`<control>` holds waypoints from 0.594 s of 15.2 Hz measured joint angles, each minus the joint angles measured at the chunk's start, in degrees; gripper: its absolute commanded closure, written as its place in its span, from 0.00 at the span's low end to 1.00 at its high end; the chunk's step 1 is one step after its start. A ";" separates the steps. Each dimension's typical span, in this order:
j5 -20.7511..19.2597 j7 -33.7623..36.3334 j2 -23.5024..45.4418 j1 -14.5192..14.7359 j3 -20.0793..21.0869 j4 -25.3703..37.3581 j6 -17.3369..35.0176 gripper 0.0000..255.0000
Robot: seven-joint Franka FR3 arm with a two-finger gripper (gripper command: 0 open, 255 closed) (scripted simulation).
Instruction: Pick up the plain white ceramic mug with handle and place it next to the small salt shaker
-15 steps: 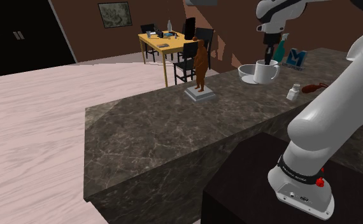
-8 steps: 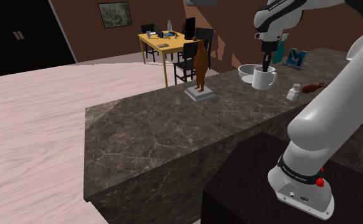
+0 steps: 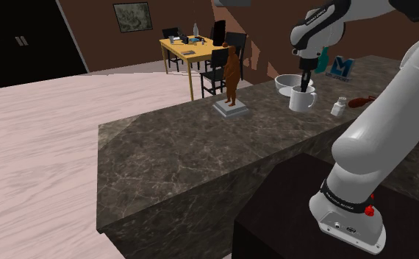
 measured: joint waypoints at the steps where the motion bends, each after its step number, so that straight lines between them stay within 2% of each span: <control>1: 0.04 0.02 0.21 0.00 -0.04 -0.61 0.80 1.00; 9: 1.42 -0.97 3.73 -0.04 -0.71 -3.51 6.92 1.00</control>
